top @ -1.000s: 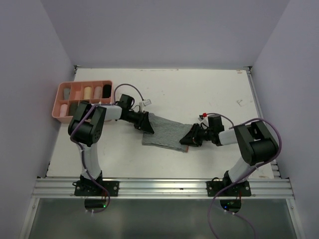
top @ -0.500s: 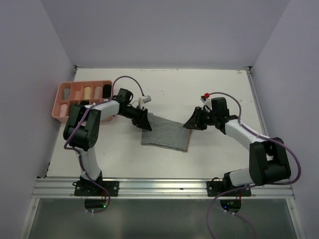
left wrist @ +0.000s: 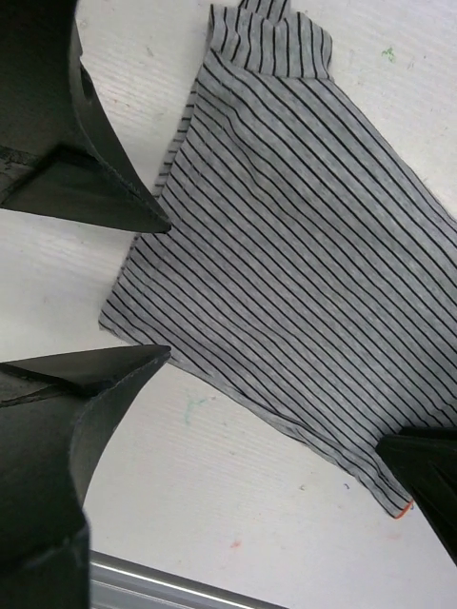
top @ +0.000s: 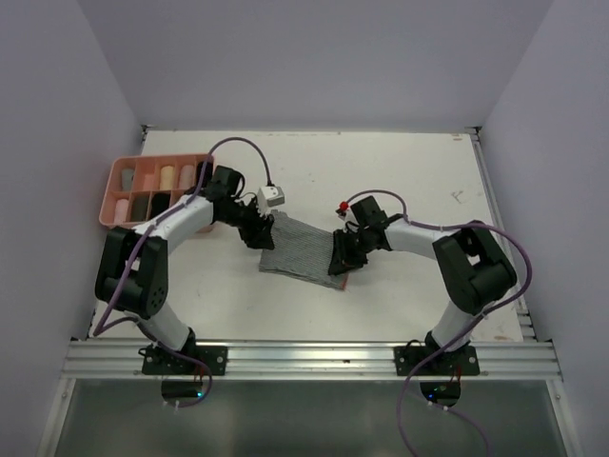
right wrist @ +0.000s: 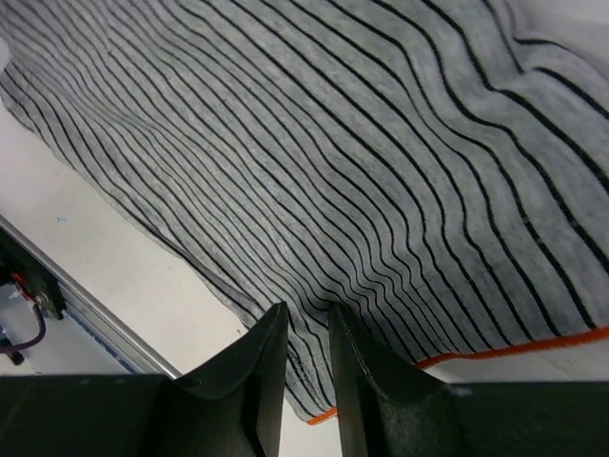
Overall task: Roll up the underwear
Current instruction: Fold the underwear
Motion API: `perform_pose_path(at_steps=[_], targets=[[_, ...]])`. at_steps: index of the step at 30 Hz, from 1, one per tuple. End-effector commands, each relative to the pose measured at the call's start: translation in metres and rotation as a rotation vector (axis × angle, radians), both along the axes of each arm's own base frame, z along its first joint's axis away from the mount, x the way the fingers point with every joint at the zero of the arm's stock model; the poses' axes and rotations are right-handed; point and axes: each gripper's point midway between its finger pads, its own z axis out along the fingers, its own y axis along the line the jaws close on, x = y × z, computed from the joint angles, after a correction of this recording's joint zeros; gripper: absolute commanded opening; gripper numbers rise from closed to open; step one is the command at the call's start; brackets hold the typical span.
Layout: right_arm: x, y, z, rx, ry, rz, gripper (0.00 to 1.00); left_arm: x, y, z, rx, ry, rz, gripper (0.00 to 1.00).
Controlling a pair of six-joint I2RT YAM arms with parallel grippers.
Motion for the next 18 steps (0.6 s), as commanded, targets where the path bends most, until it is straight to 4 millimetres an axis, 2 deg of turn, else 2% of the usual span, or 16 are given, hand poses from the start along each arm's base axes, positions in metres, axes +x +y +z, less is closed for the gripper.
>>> perform_pose_path(at_steps=[1,2,4,5,7,8,9,11,12,14,15,16,17,18], targets=[[-0.023,-0.002,-0.045,-0.148,0.029,0.094,0.29,-0.007,0.011,0.009,0.036,-0.133,-0.083,0.54],[-0.024,0.005,-0.045,-0.150,0.025,0.115,0.29,-0.012,0.015,0.005,0.046,-0.152,-0.112,0.55],[-0.034,0.018,-0.049,-0.146,0.037,0.163,0.29,-0.020,0.019,0.011,0.051,-0.199,-0.139,0.55],[-0.034,0.022,-0.046,-0.138,0.027,0.170,0.29,-0.026,0.022,0.006,0.062,-0.224,-0.171,0.56],[-0.032,0.028,-0.036,-0.117,-0.012,0.178,0.31,-0.033,0.027,0.013,0.069,-0.291,-0.214,0.56],[-0.029,0.028,-0.020,-0.099,-0.057,0.174,0.31,-0.039,0.030,0.010,0.080,-0.333,-0.263,0.57],[-0.026,0.029,-0.007,-0.085,-0.096,0.174,0.32,-0.042,0.033,0.016,0.086,-0.379,-0.285,0.57],[-0.022,0.023,0.011,-0.099,-0.163,0.171,0.37,-0.044,0.038,0.016,0.103,-0.438,-0.323,0.59],[-0.018,0.024,0.036,-0.069,-0.236,0.168,0.38,-0.046,0.040,0.017,0.108,-0.493,-0.358,0.60],[-0.018,0.018,0.054,-0.072,-0.320,0.173,0.45,-0.043,0.045,0.018,0.108,-0.552,-0.390,0.62],[-0.022,0.023,0.076,-0.040,-0.394,0.194,0.47,-0.040,0.045,0.021,0.090,-0.567,-0.389,0.63],[-0.025,0.022,0.084,-0.040,-0.445,0.220,0.49,-0.035,0.050,0.022,0.085,-0.570,-0.364,0.64],[-0.026,0.020,0.088,-0.065,-0.492,0.231,0.51,-0.027,0.047,0.031,0.054,-0.587,-0.357,0.65],[-0.037,0.027,0.099,-0.049,-0.542,0.275,0.55,-0.024,0.048,0.026,0.038,-0.540,-0.345,0.65]])
